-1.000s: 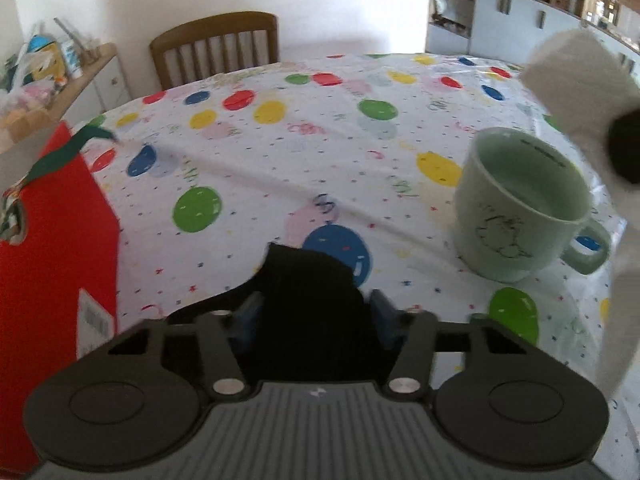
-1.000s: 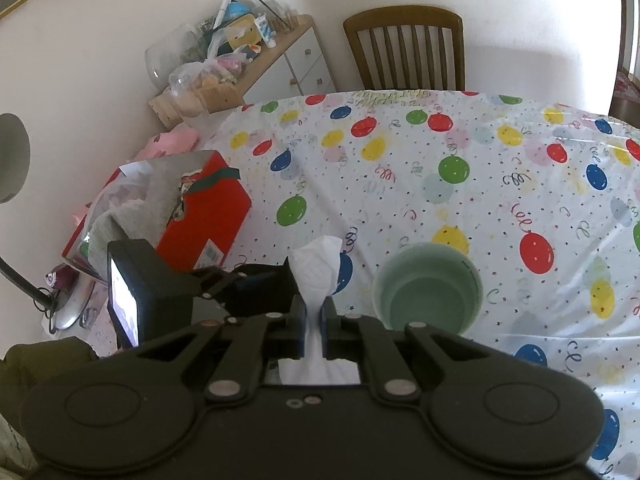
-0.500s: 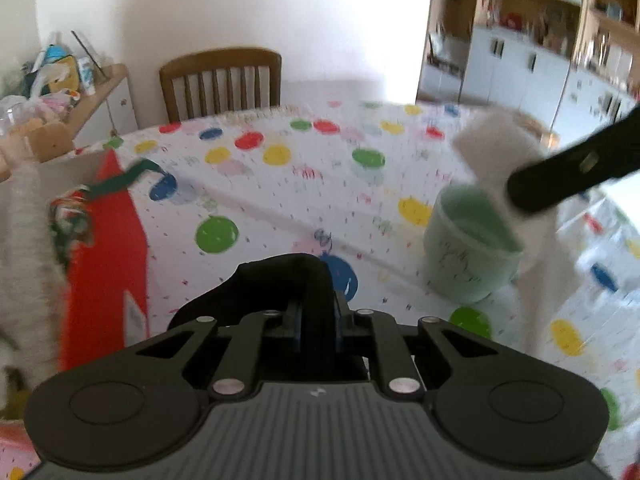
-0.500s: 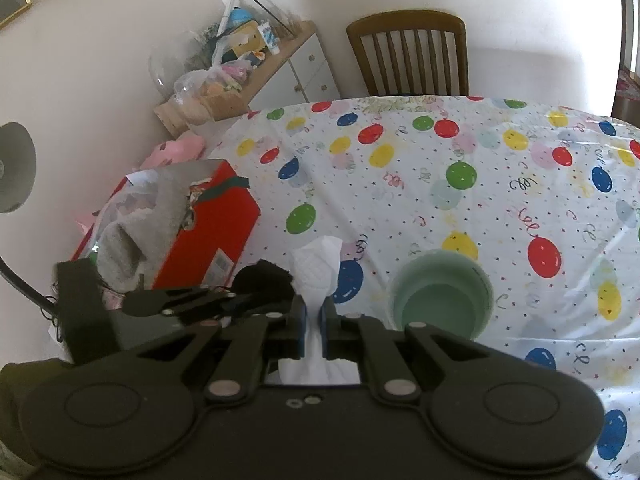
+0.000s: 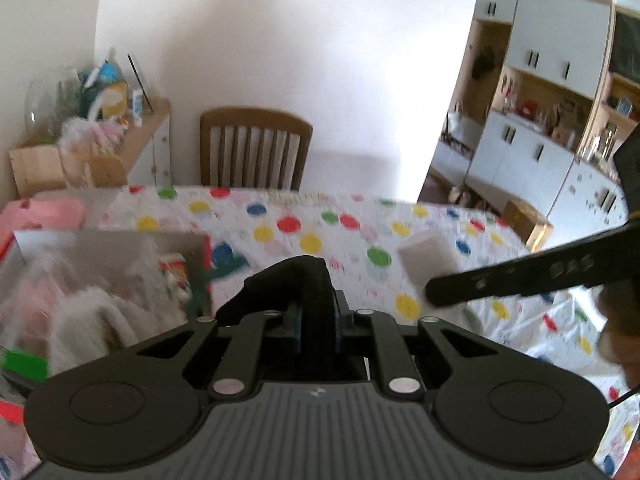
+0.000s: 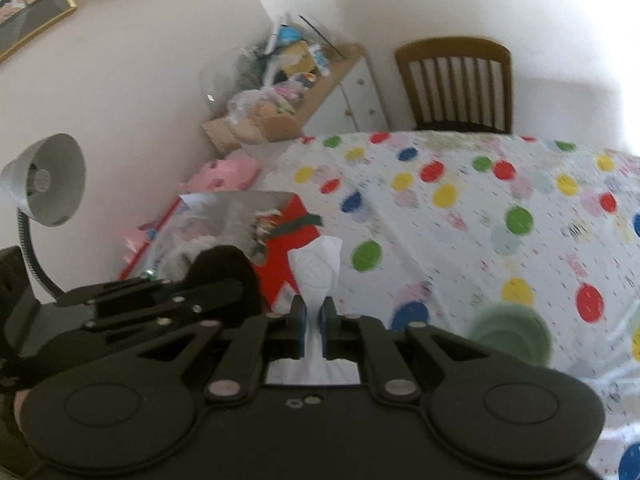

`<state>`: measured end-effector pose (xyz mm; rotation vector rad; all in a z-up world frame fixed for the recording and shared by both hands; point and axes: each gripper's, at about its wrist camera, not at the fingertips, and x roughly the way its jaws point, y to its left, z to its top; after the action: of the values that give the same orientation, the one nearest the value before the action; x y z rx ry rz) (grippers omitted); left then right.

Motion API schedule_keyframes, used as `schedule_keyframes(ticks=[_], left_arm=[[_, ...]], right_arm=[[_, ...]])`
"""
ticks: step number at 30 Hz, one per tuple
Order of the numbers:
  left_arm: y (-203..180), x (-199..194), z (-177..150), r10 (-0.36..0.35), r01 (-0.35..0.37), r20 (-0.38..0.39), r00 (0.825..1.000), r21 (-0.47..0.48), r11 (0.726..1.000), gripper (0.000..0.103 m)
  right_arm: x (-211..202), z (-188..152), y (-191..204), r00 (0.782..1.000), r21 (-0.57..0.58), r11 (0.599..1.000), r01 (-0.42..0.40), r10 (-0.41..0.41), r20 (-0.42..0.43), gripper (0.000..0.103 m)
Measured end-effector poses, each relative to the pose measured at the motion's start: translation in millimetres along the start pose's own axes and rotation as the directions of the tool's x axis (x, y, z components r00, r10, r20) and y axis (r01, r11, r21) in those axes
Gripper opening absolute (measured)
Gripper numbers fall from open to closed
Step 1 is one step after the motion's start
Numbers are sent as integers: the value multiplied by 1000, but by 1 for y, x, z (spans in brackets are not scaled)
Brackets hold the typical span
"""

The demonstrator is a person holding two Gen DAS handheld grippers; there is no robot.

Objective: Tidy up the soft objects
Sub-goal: 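Lift and carry the black cloth and white tissue with both grippers to the red box, then open the right gripper to drop the tissue while the left gripper releases the black cloth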

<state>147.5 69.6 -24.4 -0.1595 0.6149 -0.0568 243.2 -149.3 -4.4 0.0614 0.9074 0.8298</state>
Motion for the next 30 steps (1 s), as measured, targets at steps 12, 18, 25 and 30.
schedule_keyframes(ticks=[12,18,25,30], left_arm=[[59,-57,50,140,-139,116,983,-17,990,13],[89,-61,53,233,-234,106,967,0,972,13],[111,-49,39,322,-326,63,945,67,943,13],[126,-31,28,364,-366,38,931,72,928,13]], right_arm=[[33,44,59,995,-86,992,-91,95,38,6],[64,57,83,992,-102,987,-123,126,24,6],[106,60,104,993,-123,985,-119,119,-8,6],[134,54,111,995,-129,987,-96,91,-47,6]])
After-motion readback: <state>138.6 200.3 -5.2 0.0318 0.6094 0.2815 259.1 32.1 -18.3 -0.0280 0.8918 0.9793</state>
